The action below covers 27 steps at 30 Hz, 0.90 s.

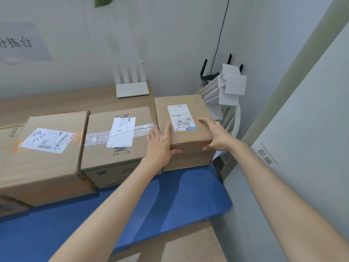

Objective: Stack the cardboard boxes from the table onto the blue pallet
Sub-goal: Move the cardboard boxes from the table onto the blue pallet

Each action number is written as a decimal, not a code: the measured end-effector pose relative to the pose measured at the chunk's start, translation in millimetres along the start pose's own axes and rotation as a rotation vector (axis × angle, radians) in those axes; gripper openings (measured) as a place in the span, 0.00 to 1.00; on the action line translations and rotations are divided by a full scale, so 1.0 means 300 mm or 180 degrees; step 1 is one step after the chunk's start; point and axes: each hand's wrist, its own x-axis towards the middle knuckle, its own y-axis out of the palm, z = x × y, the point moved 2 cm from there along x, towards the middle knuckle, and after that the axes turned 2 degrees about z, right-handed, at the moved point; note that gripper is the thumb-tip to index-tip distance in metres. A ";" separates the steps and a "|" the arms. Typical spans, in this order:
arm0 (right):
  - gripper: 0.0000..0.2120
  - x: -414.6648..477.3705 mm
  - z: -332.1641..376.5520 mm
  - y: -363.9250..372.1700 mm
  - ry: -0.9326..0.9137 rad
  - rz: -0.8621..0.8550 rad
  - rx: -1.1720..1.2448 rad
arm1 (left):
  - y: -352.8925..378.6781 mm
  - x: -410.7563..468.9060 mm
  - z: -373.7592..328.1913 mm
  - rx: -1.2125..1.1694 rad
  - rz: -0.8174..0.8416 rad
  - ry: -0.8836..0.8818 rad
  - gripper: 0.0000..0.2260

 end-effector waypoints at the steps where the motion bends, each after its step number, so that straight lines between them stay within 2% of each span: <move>1: 0.51 0.001 0.000 -0.001 0.0000 0.0011 -0.0012 | 0.000 0.001 -0.001 -0.0014 0.0004 -0.0004 0.45; 6: 0.51 -0.007 0.001 -0.005 -0.0058 0.0048 0.0024 | -0.009 -0.007 -0.005 -0.0041 0.0121 -0.0022 0.46; 10: 0.50 -0.018 0.022 -0.014 -0.0074 0.0112 0.0135 | -0.053 -0.012 -0.008 -0.0139 0.0546 -0.0063 0.47; 13: 0.46 -0.031 0.060 -0.042 -0.0051 -0.0077 0.0122 | -0.118 -0.008 -0.006 -0.0367 0.0755 -0.0131 0.39; 21: 0.32 -0.070 0.278 -0.180 -0.0449 -0.0446 -0.0006 | -0.424 -0.014 0.108 -0.0589 0.0218 -0.0177 0.24; 27: 0.23 -0.042 0.605 -0.183 -0.0837 -0.0898 -0.0083 | -0.694 -0.146 0.325 -0.0521 -0.0186 -0.0320 0.18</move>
